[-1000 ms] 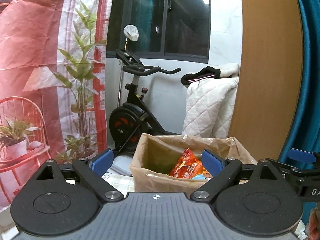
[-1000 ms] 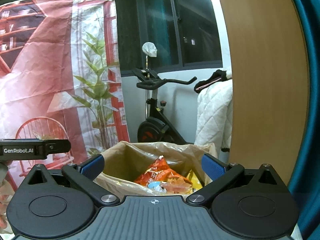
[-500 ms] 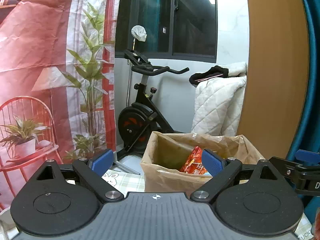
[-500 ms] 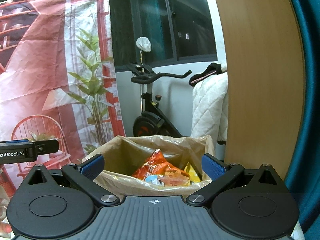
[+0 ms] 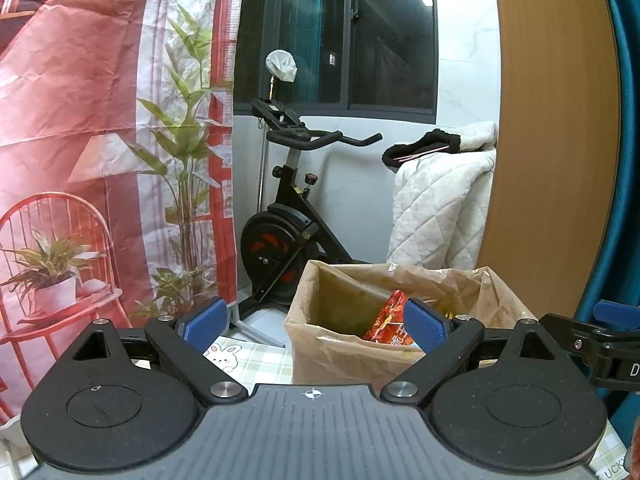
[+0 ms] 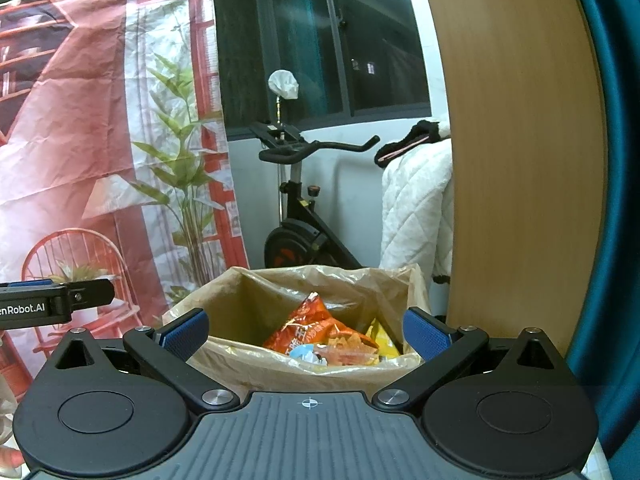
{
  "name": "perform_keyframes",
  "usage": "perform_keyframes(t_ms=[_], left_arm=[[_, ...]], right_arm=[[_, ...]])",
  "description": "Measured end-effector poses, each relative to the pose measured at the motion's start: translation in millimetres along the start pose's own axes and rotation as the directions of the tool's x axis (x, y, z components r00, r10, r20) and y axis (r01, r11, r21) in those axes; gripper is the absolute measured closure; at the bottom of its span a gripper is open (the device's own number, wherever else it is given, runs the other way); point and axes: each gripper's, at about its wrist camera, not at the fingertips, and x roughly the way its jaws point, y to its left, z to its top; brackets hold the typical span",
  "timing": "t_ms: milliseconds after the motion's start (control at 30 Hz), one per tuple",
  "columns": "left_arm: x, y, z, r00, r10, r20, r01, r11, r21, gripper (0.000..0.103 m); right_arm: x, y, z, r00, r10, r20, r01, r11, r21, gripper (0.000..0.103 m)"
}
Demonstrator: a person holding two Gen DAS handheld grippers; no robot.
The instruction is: Organize snacks
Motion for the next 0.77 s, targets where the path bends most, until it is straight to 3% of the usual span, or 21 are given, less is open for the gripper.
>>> perform_keyframes(t_ms=[767], left_arm=[[-8.0,2.9,-1.2,1.000,-0.022,0.014,0.021,1.000,0.011,0.007]], right_arm=[[-0.6,0.1,-0.2,1.000,0.000,0.000,0.000,1.000,0.001,0.001]])
